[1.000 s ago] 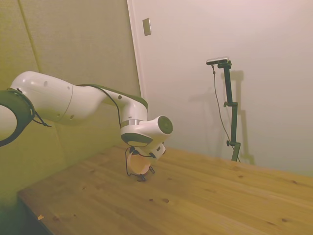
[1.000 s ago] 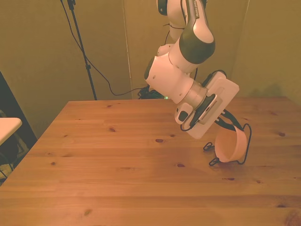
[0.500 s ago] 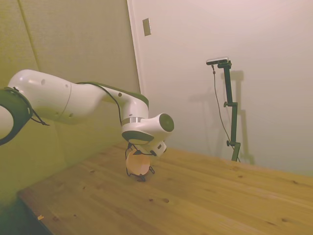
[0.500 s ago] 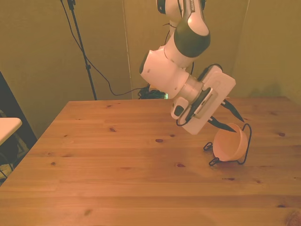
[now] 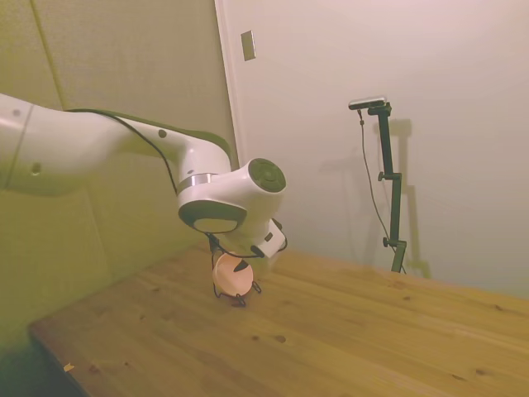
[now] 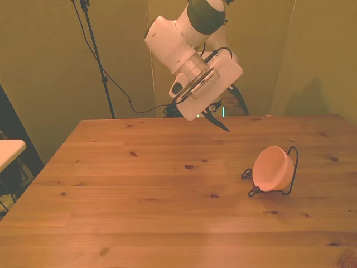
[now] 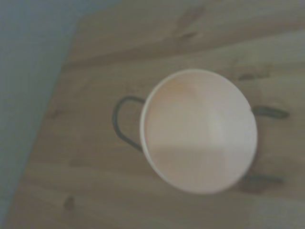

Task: Load the bowl

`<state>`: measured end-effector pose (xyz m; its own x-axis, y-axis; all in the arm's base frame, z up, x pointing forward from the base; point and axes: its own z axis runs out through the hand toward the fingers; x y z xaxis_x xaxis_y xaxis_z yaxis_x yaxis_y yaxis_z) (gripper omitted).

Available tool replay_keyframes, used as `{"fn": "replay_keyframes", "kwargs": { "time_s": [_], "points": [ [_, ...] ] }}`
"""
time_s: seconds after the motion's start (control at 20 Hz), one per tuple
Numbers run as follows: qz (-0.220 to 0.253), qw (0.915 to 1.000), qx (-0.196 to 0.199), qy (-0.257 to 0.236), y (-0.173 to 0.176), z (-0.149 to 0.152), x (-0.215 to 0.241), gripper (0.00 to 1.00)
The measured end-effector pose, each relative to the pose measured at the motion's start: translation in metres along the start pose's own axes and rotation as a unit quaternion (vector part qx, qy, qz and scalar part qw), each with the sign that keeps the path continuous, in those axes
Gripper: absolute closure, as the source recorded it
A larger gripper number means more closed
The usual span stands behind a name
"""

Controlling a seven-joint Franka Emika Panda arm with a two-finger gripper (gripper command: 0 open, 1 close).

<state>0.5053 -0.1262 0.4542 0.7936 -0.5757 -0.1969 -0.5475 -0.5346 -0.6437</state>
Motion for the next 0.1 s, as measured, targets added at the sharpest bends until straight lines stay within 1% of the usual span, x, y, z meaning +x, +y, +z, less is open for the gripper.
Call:
{"fn": "replay_keyframes", "kwargs": {
  "time_s": [0.1],
  "points": [
    [0.005,0.9996,-0.023,0.014,0.0196,-0.0107,-0.0110,0.00]
  ]
}}
